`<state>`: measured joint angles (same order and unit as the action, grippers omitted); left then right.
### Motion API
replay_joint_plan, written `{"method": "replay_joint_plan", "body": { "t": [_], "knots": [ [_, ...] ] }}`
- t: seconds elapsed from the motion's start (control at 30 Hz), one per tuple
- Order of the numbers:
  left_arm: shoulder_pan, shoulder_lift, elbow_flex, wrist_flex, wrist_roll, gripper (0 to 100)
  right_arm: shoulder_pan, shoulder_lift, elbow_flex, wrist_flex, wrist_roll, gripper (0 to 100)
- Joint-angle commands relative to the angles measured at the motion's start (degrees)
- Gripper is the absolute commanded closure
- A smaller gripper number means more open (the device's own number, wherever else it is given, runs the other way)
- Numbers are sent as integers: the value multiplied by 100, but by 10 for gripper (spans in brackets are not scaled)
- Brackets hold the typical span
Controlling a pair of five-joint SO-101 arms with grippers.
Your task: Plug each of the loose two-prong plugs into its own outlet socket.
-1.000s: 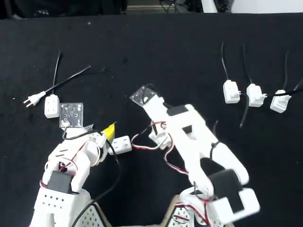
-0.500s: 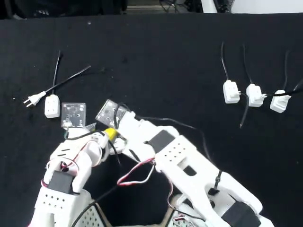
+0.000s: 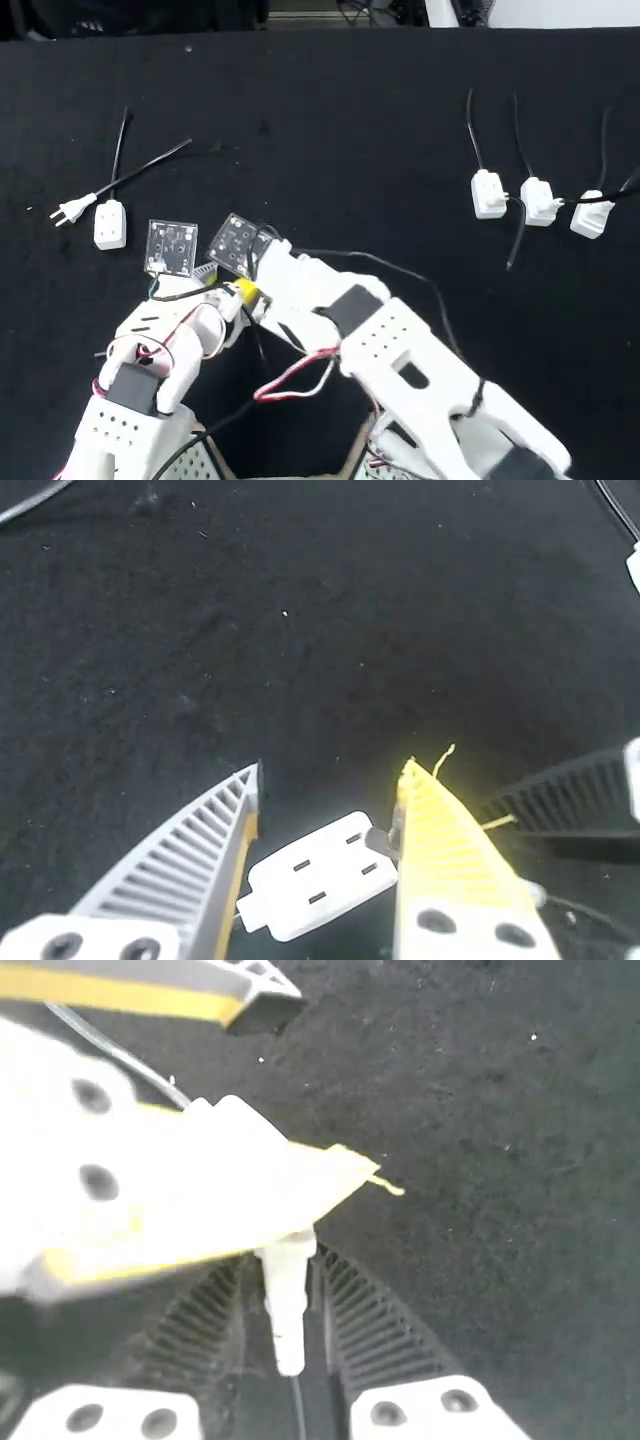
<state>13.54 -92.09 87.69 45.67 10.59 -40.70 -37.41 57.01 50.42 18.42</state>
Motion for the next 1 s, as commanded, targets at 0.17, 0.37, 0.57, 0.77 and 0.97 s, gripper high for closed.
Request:
{"method": "replay_joint_plan", "body": {
  "t": [0.17, 0.37, 0.57, 0.77, 0.97],
  "knots": [
    [92, 44, -13, -62, -53, 780, -62, -1209, -13, 158, 9, 988],
    [92, 44, -13, -53, -53, 780, -44, -1499, 13, 167, 9, 988],
    [92, 44, -13, -53, -53, 780, -44, -1516, -31, 387, 9, 988],
    [-251, 44, -75, -53, -44, 780, -35, -1481, 22, 501, 0, 988],
    [-1051, 44, -259, 18, -26, 780, 299, -1393, -171, 818, -343, 988]
  ]
}}
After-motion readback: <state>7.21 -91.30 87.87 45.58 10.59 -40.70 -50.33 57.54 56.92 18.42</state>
